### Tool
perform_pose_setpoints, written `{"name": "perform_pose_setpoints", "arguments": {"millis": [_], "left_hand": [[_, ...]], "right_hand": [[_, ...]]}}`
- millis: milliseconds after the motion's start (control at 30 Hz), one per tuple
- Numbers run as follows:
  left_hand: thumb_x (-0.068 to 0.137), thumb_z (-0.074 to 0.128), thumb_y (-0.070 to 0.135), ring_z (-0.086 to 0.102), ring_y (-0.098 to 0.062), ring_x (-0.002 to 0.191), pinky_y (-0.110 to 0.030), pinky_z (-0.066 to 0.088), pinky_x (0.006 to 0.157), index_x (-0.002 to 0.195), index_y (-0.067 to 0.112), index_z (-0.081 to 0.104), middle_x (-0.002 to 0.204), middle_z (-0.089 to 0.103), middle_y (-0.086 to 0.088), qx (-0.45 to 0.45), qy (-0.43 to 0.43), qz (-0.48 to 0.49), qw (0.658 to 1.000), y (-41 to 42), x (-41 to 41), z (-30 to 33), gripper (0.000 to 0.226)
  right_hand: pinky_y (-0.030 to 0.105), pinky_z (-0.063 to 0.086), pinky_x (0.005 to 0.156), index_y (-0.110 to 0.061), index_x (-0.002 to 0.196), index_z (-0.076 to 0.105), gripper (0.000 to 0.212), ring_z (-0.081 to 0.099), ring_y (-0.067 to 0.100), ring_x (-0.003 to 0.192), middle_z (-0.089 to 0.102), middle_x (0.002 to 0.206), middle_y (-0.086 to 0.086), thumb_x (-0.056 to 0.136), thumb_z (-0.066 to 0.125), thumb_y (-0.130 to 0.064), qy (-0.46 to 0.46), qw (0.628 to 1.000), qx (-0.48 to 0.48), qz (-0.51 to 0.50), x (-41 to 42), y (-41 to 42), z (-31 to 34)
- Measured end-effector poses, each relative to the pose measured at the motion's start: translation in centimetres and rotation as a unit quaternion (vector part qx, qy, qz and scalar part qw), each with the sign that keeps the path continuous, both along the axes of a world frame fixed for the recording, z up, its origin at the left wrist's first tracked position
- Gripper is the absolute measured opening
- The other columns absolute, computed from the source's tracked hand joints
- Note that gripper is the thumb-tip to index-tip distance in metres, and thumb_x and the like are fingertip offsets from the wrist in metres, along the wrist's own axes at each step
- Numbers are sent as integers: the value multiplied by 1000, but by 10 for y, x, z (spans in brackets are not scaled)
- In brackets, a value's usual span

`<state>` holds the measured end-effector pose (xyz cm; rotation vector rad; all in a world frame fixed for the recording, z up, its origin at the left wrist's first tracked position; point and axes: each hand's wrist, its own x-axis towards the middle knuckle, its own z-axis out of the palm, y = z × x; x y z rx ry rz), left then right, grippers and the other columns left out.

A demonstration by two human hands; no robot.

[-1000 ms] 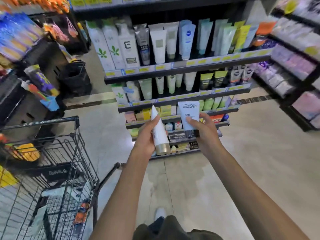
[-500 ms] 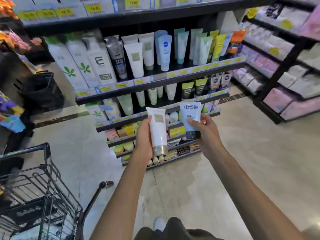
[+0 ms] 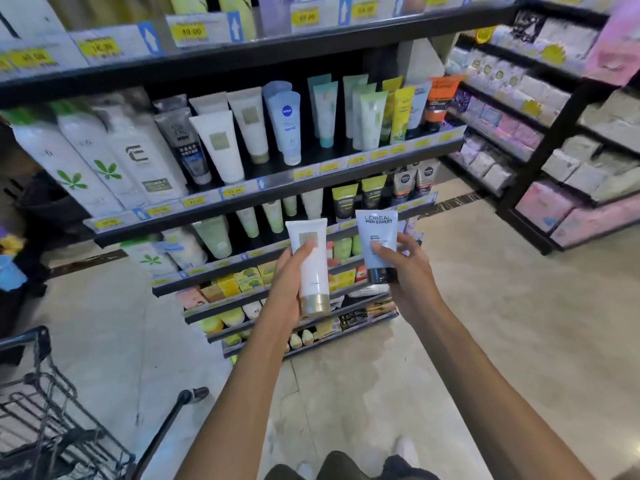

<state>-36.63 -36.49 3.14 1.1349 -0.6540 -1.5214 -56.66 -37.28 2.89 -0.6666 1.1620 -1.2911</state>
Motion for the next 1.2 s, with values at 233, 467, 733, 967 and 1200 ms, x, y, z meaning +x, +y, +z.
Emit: {"name": "perform_pose_setpoints", "arguments": {"millis": [233, 467, 733, 967, 1200], "left_hand": [[98, 67, 29, 68, -28, 82, -38, 60, 67, 132, 20, 57, 116, 71, -16, 16, 37, 36, 999, -29, -69, 10, 37], [70, 85, 16, 64, -35, 87, -42, 60, 69, 131, 7, 58, 109, 69, -20, -1, -3, 91, 996, -55, -116, 6, 67], [85, 77, 9, 70, -36, 106, -56, 57, 92, 129, 10, 62, 122, 72, -17, -49, -21, 151, 987, -69, -115, 6, 47], [96, 69, 12, 66, -37, 117, -52, 59, 88, 134, 16, 56, 127, 69, -10, -96, -58, 185, 976, -88, -68, 22, 41], [93, 74, 19, 71, -27, 95, -49, 60, 84, 133, 18, 54, 115, 71, -8, -100, -93, 193, 972, -111, -21, 45, 45]], "right_hand": [[54, 59, 90, -11, 130, 54, 52, 74, 27, 94, 77, 106, 6, 86, 81, -10, -2, 999, -7, 53, -68, -45, 12], [57, 61, 85, -12, 133, 53, 57, 76, 26, 90, 80, 98, 0, 84, 82, -11, -10, 995, 6, 97, -116, -83, 16], [61, 53, 100, -14, 124, 59, 48, 70, 38, 112, 77, 113, 9, 83, 84, -13, 4, 990, 10, 139, -116, -114, 9], [53, 56, 98, -19, 129, 59, 51, 69, 34, 114, 74, 119, 10, 84, 84, -16, 9, 983, 5, 181, -68, -134, 17], [45, 60, 90, -14, 135, 56, 53, 73, 27, 108, 78, 113, 3, 88, 79, -13, -2, 982, -31, 189, -24, -147, 34]]}}
